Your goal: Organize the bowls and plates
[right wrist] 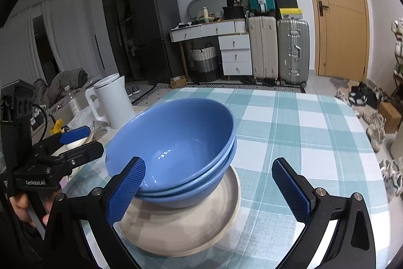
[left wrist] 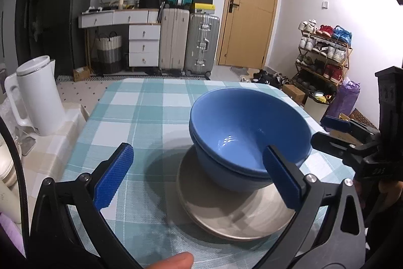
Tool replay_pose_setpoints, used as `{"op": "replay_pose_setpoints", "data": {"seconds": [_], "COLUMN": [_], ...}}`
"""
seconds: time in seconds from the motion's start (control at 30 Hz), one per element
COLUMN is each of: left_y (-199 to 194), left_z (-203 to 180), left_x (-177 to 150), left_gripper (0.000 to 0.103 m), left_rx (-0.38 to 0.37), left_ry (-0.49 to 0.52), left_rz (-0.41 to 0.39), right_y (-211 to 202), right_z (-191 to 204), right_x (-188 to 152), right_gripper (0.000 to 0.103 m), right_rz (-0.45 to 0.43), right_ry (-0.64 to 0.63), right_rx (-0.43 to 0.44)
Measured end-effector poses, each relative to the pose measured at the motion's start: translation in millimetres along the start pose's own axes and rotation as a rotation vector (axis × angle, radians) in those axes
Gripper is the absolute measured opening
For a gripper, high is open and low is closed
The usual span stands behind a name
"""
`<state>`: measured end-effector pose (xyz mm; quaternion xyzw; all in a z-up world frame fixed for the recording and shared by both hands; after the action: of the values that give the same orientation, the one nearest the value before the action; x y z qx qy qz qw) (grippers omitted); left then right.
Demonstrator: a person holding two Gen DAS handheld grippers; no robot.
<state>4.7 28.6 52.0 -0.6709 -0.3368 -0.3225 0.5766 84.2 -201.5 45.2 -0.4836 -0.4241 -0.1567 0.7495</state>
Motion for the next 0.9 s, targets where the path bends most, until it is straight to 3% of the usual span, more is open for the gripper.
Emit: {"op": "replay_pose_setpoints", "data": {"seconds": [0.57, 0.9], "left_y": [-22, -25], "left_z": [11, 3], "left_x": [-41, -59], "left_gripper": [0.102, 0.102], "left_rx": [-0.02, -0.039], "left_ry": [0.032, 0.066], "left_rz": [-0.077, -0.087], "right_y": [-43, -52], "right_z": [0, -3], "right_x": [-44, -64], "right_gripper": [0.102, 0.103], "right_rz": [-0.144, -0.167], "right_ry": [-0.061, -0.08], "right_rx": [0.022, 0.025]}}
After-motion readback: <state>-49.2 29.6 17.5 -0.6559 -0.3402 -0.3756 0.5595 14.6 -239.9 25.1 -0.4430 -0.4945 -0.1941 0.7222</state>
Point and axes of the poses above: each gripper's, at about its wrist camera, not at the fingertips, and y roughly the way its jaws point, z to its left, x to its top, the point moved 4 cm from there along y, roughly the way its jaws point, and after that the axes turned 5 degrees about z, right-handed, at the moved point
